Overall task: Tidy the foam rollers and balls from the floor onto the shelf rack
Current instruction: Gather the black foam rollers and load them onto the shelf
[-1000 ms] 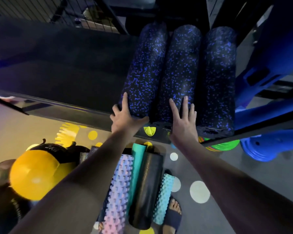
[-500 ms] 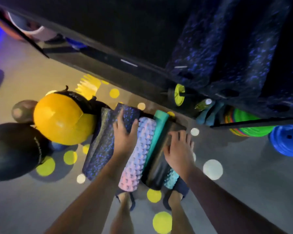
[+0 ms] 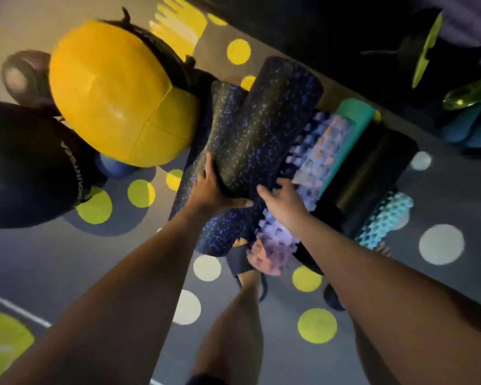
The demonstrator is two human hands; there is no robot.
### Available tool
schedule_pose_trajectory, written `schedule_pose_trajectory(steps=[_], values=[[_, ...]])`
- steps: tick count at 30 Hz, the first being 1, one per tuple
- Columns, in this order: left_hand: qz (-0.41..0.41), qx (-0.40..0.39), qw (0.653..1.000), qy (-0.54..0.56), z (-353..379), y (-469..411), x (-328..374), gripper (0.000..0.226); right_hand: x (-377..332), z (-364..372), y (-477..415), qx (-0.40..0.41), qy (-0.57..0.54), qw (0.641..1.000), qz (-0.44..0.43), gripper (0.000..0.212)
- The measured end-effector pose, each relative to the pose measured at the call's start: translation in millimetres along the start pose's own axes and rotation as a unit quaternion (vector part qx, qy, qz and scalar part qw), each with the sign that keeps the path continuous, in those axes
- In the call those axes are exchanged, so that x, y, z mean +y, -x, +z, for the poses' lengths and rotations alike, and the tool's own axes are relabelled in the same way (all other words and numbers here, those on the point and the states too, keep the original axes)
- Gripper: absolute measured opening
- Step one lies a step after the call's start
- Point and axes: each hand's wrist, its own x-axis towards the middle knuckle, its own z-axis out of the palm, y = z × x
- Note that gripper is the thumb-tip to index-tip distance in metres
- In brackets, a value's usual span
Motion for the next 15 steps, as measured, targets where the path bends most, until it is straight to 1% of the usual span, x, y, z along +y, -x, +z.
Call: schedule_pose_trajectory(steps=[1,3,5,7,8,10,11,12,14,15], values=[[-0.003,-0.008,1.000,0.012,-3,0,2,0.160,-6,3,4,-0.005,-0.034,0.999,0.009,0.067],[-0.024,0.006,0.999,0.035,-10,17,11,0.155,-24,-3,25,0.006,-0.090,0.996,0.016,0.075],[-0.055,0.014,0.992,0.112,-21,54,24,0.151,-44,-22,65,0.008,-0.105,0.994,0.027,0.072],[-0.069,0.033,0.966,0.247,-37,98,34,0.140,-65,-46,108,-0.004,-0.134,0.991,0.028,0.078],[-0.058,0.045,0.951,0.302,-48,120,40,0.134,-80,-60,131,-0.010,-0.156,0.988,0.014,0.076],[-0.023,0.082,0.924,0.373,-81,162,66,0.120,-117,-90,173,-0.016,-0.177,0.983,-0.047,0.058],[0.002,0.098,0.911,0.400,-102,181,88,0.112,-136,-108,194,-0.018,-0.185,0.980,-0.077,0.061],[0.037,0.109,0.897,0.426,-123,199,115,0.102,-153,-126,211,-0.010,-0.190,0.976,-0.102,0.073],[0.116,0.115,0.865,0.474,-168,226,174,0.071,-191,-173,239,0.018,-0.193,0.967,-0.167,0.104],[0.155,0.117,0.847,0.495,-187,233,204,0.053,-208,-200,249,0.035,-0.209,0.959,-0.191,0.110]])
